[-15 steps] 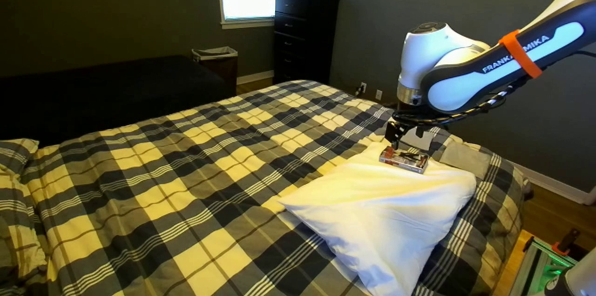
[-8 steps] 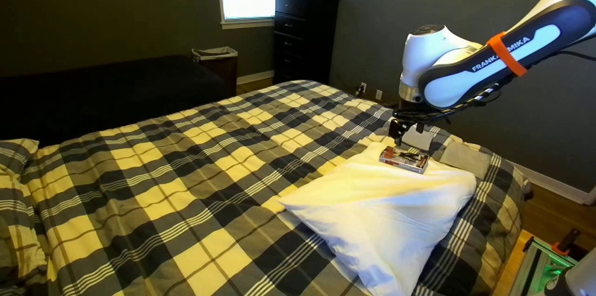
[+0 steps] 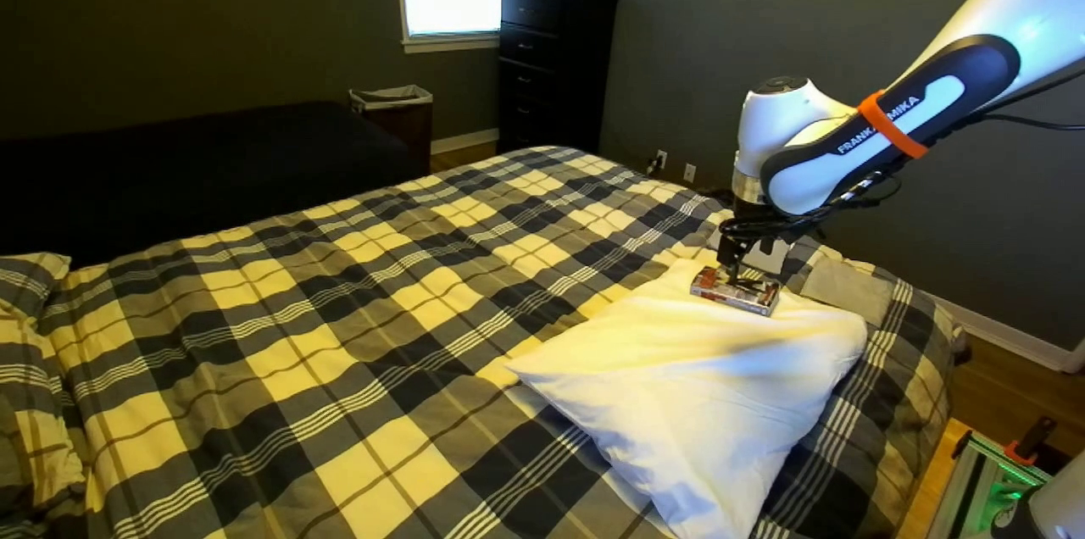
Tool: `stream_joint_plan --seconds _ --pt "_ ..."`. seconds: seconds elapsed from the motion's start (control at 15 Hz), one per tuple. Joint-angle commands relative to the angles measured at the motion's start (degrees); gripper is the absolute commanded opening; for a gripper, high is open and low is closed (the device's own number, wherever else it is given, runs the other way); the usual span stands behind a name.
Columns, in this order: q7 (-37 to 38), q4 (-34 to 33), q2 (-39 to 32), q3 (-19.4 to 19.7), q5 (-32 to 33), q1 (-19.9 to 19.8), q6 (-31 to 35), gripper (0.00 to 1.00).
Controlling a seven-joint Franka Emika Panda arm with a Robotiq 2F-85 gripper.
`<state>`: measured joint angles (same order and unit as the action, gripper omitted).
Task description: Put the grey beddings on the pillow and take the book off the pillow
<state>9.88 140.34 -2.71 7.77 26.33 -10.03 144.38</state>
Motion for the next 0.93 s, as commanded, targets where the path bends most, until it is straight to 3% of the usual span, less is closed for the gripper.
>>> stream_joint_plan --seconds 0.0,0.27,0.33,0.67,0.87 --pt "-2.8 -1.9 -5.6 2.4 1.2 -0.4 3.3 1.0" --pt "0.0 -5.6 -12.0 6.5 7.4 0.1 7.5 1.0" --pt "-2.1 -2.7 -7.9 5.6 3.6 0.7 5.4 1.0" --pt "-2.0 -5.3 -11.4 7.1 5.2 0.9 6.8 1.0" --pt "-0.6 -10.2 -18.0 9.4 10.4 1.3 7.6 1.0"
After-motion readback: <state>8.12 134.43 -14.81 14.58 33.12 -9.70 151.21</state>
